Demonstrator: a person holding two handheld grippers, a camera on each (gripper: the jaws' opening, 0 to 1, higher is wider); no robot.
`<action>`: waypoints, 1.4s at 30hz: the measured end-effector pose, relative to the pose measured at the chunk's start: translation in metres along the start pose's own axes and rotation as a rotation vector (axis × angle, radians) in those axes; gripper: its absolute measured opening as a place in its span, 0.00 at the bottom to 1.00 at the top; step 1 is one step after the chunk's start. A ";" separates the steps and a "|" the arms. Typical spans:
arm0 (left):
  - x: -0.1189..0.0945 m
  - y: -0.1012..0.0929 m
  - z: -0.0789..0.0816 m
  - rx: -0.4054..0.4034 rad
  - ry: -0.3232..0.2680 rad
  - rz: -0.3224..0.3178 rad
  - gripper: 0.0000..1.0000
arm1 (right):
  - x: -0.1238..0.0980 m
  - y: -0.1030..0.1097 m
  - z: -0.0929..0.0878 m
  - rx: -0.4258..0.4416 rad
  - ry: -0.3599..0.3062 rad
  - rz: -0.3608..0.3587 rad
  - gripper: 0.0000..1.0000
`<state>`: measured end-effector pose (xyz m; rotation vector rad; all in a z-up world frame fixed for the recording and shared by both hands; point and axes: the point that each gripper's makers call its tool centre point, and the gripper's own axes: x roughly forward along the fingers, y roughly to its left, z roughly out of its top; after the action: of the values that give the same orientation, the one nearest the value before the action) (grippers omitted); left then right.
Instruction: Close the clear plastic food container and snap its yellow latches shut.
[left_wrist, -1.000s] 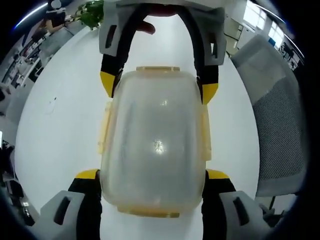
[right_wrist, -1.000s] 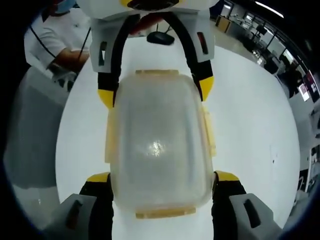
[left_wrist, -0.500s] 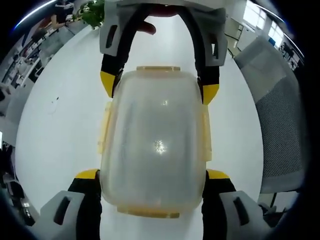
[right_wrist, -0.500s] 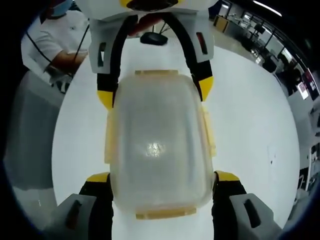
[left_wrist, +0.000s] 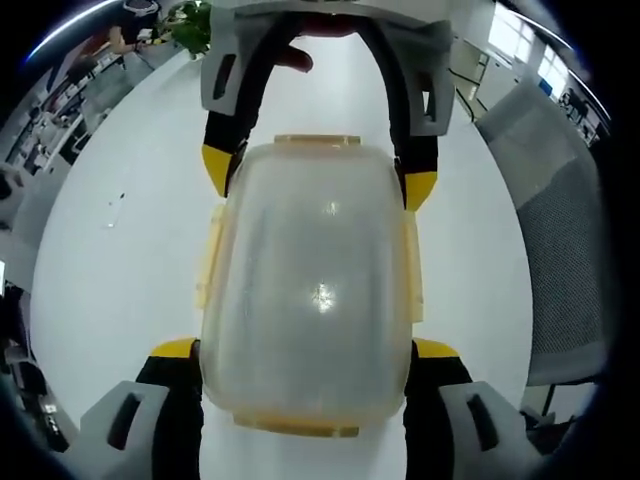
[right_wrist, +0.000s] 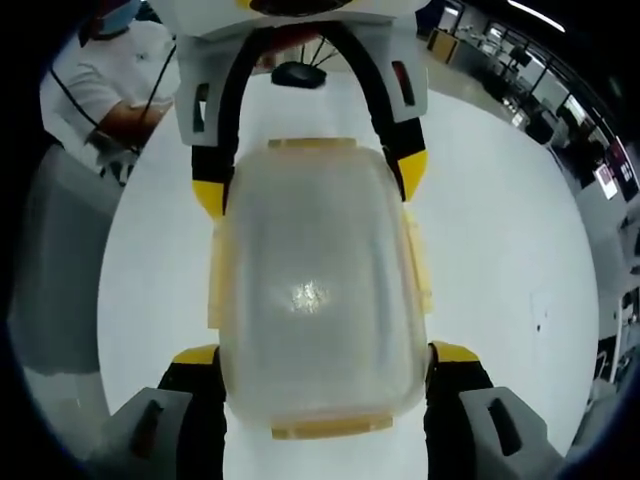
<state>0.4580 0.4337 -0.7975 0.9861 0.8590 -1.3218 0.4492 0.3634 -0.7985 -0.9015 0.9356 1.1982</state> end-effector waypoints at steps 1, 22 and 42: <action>0.000 0.002 0.000 -0.001 -0.002 0.000 0.83 | 0.000 -0.002 0.000 0.000 -0.002 0.000 0.83; 0.005 0.035 -0.001 -0.015 0.009 0.009 0.84 | 0.005 -0.036 0.002 -0.002 -0.017 -0.002 0.83; 0.008 0.064 0.002 -0.050 -0.004 0.031 0.84 | 0.008 -0.068 0.004 -0.021 -0.034 -0.003 0.84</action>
<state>0.5226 0.4280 -0.7988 0.9541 0.8663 -1.2701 0.5181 0.3600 -0.8001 -0.8962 0.8960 1.2194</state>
